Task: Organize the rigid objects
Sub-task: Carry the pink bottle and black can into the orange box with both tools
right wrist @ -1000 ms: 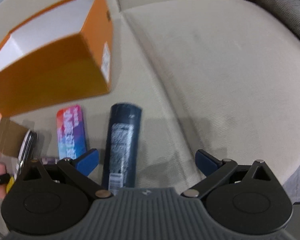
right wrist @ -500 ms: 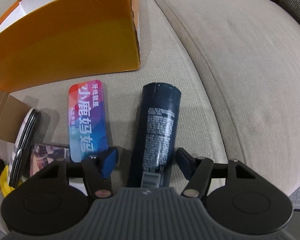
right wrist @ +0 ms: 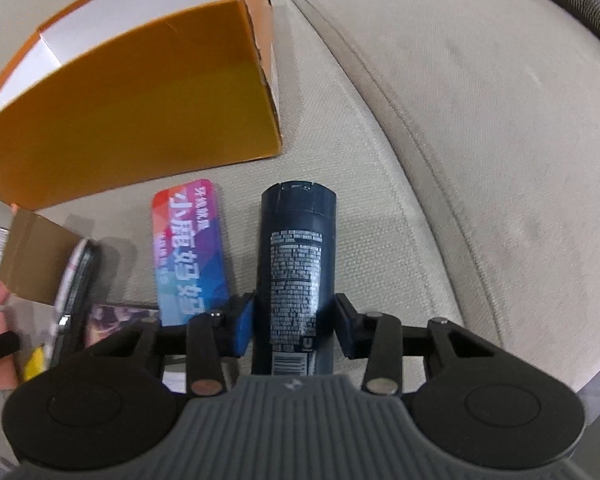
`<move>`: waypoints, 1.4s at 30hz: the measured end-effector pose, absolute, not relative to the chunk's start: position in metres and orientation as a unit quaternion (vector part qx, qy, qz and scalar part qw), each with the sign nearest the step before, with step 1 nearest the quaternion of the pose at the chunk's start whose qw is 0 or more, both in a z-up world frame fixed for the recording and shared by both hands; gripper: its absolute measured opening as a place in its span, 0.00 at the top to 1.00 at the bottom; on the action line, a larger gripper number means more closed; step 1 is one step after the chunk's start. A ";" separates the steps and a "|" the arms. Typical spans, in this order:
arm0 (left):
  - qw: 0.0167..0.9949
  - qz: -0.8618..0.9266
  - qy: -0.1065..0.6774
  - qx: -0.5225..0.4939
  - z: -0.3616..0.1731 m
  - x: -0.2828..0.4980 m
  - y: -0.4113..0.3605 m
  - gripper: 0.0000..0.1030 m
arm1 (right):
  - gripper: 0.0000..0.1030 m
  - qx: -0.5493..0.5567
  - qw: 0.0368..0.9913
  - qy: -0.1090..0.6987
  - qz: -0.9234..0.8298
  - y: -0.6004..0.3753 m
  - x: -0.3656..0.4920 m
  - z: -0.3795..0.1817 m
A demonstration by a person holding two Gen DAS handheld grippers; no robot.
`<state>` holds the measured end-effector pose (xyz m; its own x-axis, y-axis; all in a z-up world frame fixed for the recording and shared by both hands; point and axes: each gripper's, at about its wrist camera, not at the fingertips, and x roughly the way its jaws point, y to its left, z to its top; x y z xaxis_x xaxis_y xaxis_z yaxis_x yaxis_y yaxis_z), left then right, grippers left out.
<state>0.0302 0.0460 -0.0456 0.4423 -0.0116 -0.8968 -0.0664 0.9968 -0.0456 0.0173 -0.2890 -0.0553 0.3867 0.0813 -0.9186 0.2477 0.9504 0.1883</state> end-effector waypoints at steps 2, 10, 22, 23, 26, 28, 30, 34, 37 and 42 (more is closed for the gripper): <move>0.851 0.010 0.523 -0.044 -0.040 0.029 0.046 0.39 | 0.58 0.154 0.824 0.543 -0.046 -0.294 0.015 -0.054; 0.867 -0.011 0.495 -0.062 -0.014 0.022 0.039 0.39 | 0.58 0.178 0.846 0.501 -0.030 -0.304 -0.007 -0.017; 0.921 -0.052 0.382 -0.058 0.104 0.056 0.003 0.39 | 0.58 0.193 0.908 0.370 0.043 -0.281 0.032 0.089; 0.922 -0.054 0.378 -0.058 0.109 0.066 -0.001 0.39 | 0.58 0.193 0.911 0.362 0.047 -0.278 0.044 0.095; 0.929 -0.059 0.361 -0.059 0.118 0.106 -0.015 0.39 | 0.58 0.194 0.915 0.349 0.049 -0.273 0.079 0.107; 0.929 -0.060 0.360 -0.056 0.112 0.133 -0.022 0.39 | 0.58 0.202 0.914 0.350 0.048 -0.272 0.109 0.099; 0.927 -0.058 0.366 -0.057 0.101 0.152 -0.028 0.39 | 0.58 0.198 0.912 0.357 0.037 -0.273 0.132 0.088; 0.915 -0.053 0.397 -0.053 0.079 0.181 -0.035 0.39 | 0.58 0.202 0.900 0.385 0.023 -0.280 0.171 0.067; 0.907 -0.048 0.417 -0.044 0.065 0.196 -0.041 0.39 | 0.58 0.198 0.886 0.420 0.017 -0.278 0.193 0.045; 0.889 -0.044 0.454 -0.035 0.043 0.218 -0.048 0.39 | 0.58 0.183 0.864 0.469 0.005 -0.269 0.210 0.015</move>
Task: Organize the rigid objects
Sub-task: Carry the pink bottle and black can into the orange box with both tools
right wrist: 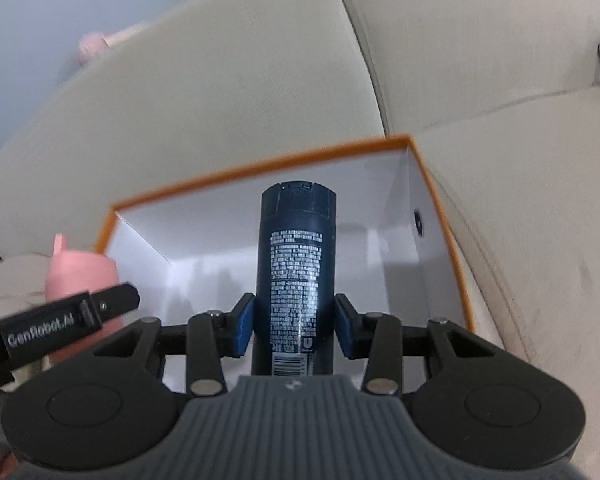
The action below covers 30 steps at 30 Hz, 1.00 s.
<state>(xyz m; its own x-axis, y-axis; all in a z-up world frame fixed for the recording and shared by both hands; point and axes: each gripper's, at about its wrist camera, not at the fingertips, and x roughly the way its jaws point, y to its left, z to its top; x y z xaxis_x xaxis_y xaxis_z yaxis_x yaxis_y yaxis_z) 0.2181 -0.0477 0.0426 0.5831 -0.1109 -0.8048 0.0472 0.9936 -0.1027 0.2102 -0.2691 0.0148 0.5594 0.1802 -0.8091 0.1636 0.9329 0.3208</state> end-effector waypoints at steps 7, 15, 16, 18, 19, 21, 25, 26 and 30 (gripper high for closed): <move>0.868 -0.034 0.495 -0.006 0.017 0.232 -0.057 0.39 | 0.58 0.144 0.846 0.514 -0.010 -0.263 0.227 -0.010; 0.846 -0.024 0.532 0.015 0.011 0.248 -0.071 0.39 | 0.58 0.124 0.820 0.559 -0.012 -0.251 0.240 -0.034; 0.844 -0.024 0.536 0.019 0.010 0.249 -0.073 0.39 | 0.58 0.121 0.817 0.563 -0.013 -0.248 0.242 -0.036; 0.838 -0.025 0.544 0.027 0.008 0.256 -0.080 0.39 | 0.58 0.109 0.814 0.571 -0.010 -0.244 0.244 -0.039; 0.835 -0.025 0.549 0.029 0.006 0.257 -0.082 0.39 | 0.58 0.104 0.811 0.576 -0.010 -0.243 0.243 -0.042; 0.828 -0.027 0.559 0.031 0.003 0.261 -0.084 0.39 | 0.58 0.096 0.807 0.583 -0.008 -0.238 0.244 -0.044; 0.815 -0.033 0.577 0.042 -0.006 0.266 -0.087 0.39 | 0.58 0.089 0.803 0.590 -0.010 -0.231 0.254 -0.050; 0.812 -0.033 0.581 0.045 -0.008 0.267 -0.088 0.39 | 0.58 0.088 0.802 0.590 -0.011 -0.233 0.251 -0.050; 0.799 -0.036 0.598 0.049 -0.017 0.276 -0.090 0.39 | 0.58 0.076 0.799 0.597 -0.014 -0.226 0.253 -0.056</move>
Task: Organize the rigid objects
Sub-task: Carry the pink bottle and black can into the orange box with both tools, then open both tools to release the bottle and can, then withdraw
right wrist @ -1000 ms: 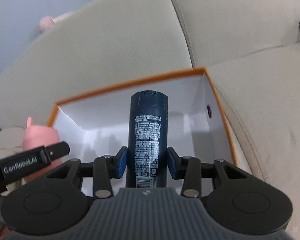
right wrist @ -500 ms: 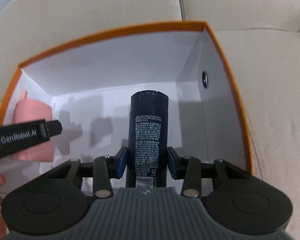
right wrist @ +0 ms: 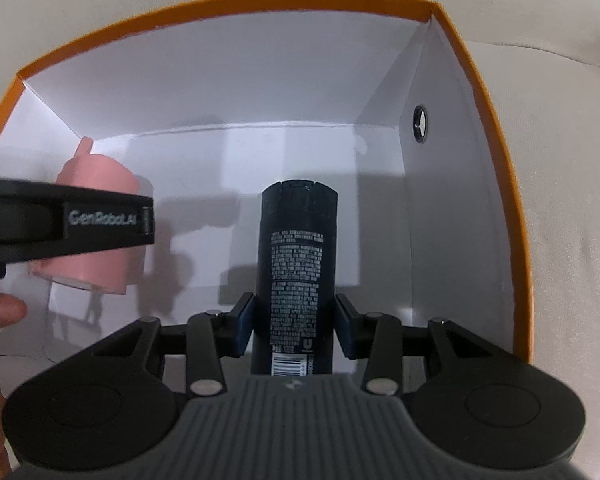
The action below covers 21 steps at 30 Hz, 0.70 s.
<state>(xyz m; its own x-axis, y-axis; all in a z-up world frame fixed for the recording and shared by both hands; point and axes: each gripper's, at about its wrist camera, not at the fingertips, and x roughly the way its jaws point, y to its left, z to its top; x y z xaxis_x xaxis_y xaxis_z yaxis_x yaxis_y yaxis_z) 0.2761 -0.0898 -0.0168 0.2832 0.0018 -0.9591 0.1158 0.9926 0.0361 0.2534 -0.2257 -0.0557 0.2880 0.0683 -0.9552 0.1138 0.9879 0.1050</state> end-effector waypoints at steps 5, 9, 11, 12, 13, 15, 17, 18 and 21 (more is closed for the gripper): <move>0.787 -0.036 0.613 0.058 -0.029 0.280 -0.094 0.39 | 0.58 0.070 0.795 0.603 -0.012 -0.222 0.264 -0.068; 0.778 -0.038 0.624 0.056 -0.033 0.283 -0.093 0.39 | 0.58 0.064 0.793 0.606 -0.015 -0.218 0.271 -0.072; 0.777 -0.038 0.625 0.058 -0.033 0.283 -0.093 0.39 | 0.58 0.063 0.792 0.608 -0.015 -0.218 0.272 -0.070; 0.775 -0.039 0.628 0.058 -0.034 0.283 -0.093 0.39 | 0.58 0.061 0.792 0.608 -0.015 -0.217 0.272 -0.070; 0.774 -0.040 0.630 0.057 -0.035 0.284 -0.093 0.39 | 0.58 0.061 0.791 0.608 -0.016 -0.216 0.273 -0.070; 0.770 -0.039 0.634 0.057 -0.039 0.287 -0.093 0.39 | 0.58 0.062 0.791 0.609 -0.017 -0.214 0.275 -0.074; 0.765 -0.041 0.640 0.057 -0.045 0.290 -0.092 0.39 | 0.58 0.059 0.792 0.608 -0.017 -0.213 0.278 -0.081; 0.763 -0.041 0.643 0.056 -0.048 0.292 -0.093 0.39 | 0.58 0.057 0.791 0.608 -0.018 -0.211 0.279 -0.082; 0.761 -0.042 0.645 0.053 -0.051 0.294 -0.090 0.39 | 0.58 0.058 0.792 0.607 -0.019 -0.211 0.281 -0.086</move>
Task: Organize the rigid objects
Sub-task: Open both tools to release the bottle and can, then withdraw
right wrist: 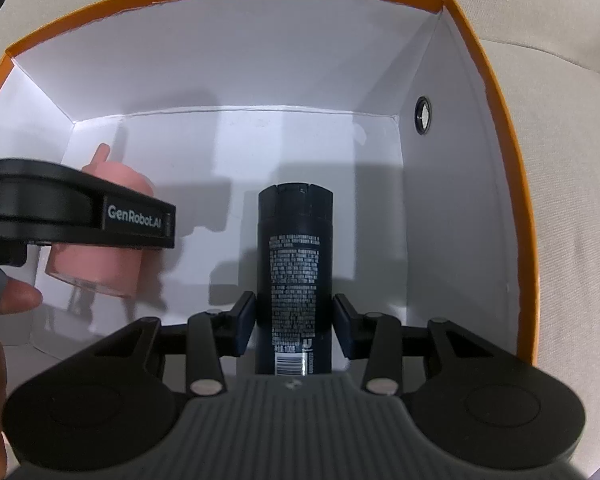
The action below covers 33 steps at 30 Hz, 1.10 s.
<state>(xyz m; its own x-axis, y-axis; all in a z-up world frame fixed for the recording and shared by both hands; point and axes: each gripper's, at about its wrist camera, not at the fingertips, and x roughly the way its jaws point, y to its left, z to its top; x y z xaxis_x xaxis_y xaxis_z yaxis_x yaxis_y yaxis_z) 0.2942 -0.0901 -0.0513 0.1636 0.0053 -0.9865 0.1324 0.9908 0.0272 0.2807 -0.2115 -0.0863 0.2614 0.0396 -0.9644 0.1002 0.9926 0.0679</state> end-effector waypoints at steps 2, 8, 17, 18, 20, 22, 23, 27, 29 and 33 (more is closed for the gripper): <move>0.761 -0.042 0.646 0.054 -0.057 0.300 -0.093 0.39 | 0.58 0.056 0.793 0.607 -0.020 -0.210 0.282 -0.088; 0.758 -0.048 0.647 0.066 -0.055 0.299 -0.094 0.37 | 0.58 0.053 0.796 0.603 -0.021 -0.212 0.278 -0.080; 0.774 -0.041 0.625 0.086 -0.049 0.298 -0.099 0.30 | 0.50 0.042 0.805 0.592 -0.020 -0.208 0.272 -0.073; 0.776 -0.041 0.623 0.088 -0.048 0.298 -0.099 0.28 | 0.49 0.042 0.806 0.590 -0.018 -0.208 0.271 -0.071; 0.781 -0.037 0.616 0.093 -0.044 0.297 -0.099 0.21 | 0.47 0.044 0.809 0.585 -0.015 -0.208 0.269 -0.068; 0.789 -0.035 0.605 0.100 -0.039 0.295 -0.100 0.18 | 0.46 0.046 0.814 0.579 -0.015 -0.210 0.267 -0.062; 0.793 -0.035 0.599 0.102 -0.035 0.293 -0.101 0.17 | 0.46 0.048 0.816 0.575 -0.015 -0.210 0.265 -0.059; 0.785 -0.021 0.609 0.115 -0.020 0.299 -0.103 0.15 | 0.44 0.050 0.827 0.560 -0.012 -0.212 0.256 -0.043; 0.798 -0.027 0.590 0.122 -0.007 0.291 -0.105 0.15 | 0.44 0.048 0.832 0.553 -0.010 -0.210 0.251 -0.035; 0.828 -0.042 0.548 0.113 0.034 0.272 -0.095 0.15 | 0.43 0.044 0.844 0.535 -0.007 -0.211 0.235 -0.016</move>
